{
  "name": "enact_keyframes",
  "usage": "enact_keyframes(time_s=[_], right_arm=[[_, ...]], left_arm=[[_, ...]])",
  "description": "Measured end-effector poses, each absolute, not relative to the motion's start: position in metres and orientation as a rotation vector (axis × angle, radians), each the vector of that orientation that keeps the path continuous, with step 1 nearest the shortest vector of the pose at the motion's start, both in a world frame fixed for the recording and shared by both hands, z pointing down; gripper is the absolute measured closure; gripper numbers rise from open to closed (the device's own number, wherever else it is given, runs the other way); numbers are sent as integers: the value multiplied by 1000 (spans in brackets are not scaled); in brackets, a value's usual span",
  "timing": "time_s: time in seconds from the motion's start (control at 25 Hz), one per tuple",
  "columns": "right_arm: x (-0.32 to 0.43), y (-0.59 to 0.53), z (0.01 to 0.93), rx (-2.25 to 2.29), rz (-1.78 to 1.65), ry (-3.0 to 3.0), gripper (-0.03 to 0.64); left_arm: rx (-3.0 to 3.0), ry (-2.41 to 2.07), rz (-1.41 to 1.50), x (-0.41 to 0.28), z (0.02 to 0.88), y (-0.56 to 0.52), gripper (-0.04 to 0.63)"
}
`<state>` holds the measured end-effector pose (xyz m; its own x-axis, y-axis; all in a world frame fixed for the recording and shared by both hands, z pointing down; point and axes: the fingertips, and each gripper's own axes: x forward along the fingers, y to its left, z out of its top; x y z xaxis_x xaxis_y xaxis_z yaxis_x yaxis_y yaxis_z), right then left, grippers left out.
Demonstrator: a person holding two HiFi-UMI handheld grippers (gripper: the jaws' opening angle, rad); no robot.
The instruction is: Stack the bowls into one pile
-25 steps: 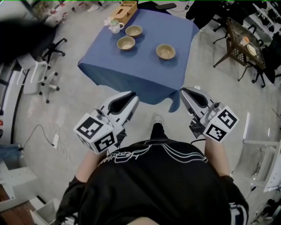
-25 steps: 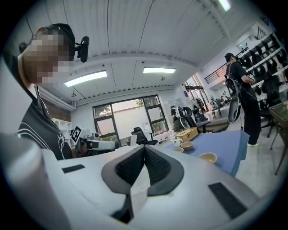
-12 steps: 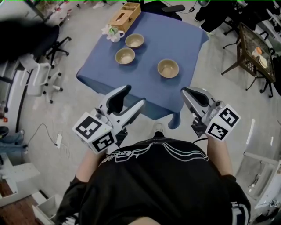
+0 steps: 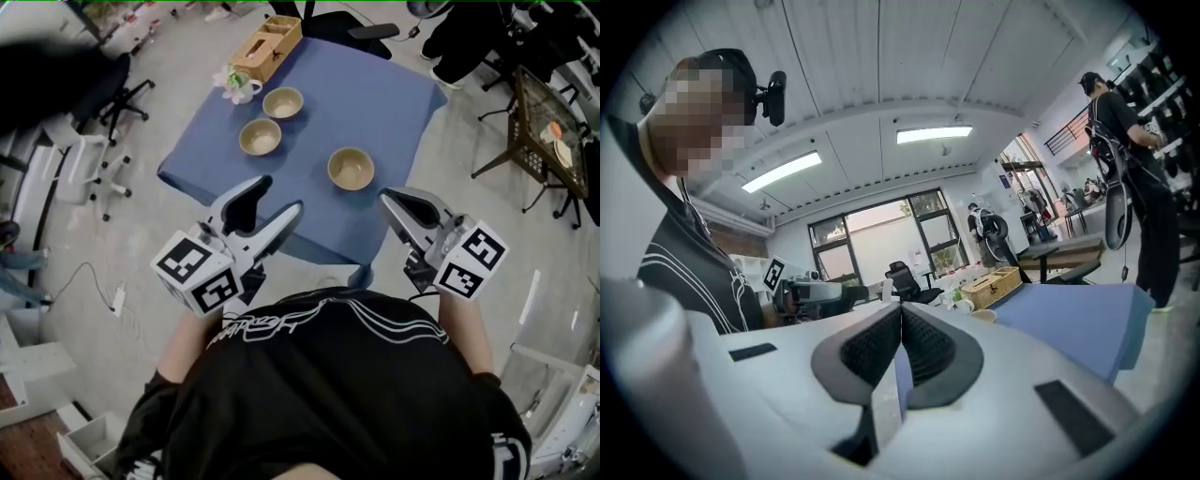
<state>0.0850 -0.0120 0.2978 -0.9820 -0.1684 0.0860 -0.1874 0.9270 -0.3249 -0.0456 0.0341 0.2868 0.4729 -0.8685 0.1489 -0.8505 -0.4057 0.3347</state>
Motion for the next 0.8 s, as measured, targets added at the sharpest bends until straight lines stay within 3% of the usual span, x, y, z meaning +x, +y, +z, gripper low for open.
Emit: enact_keyframes(time_s=[0.8], right_arm=[[33, -46, 305, 276, 498, -2998, 589]], left_arm=[[2230, -1545, 5, -123, 326, -12, 330]])
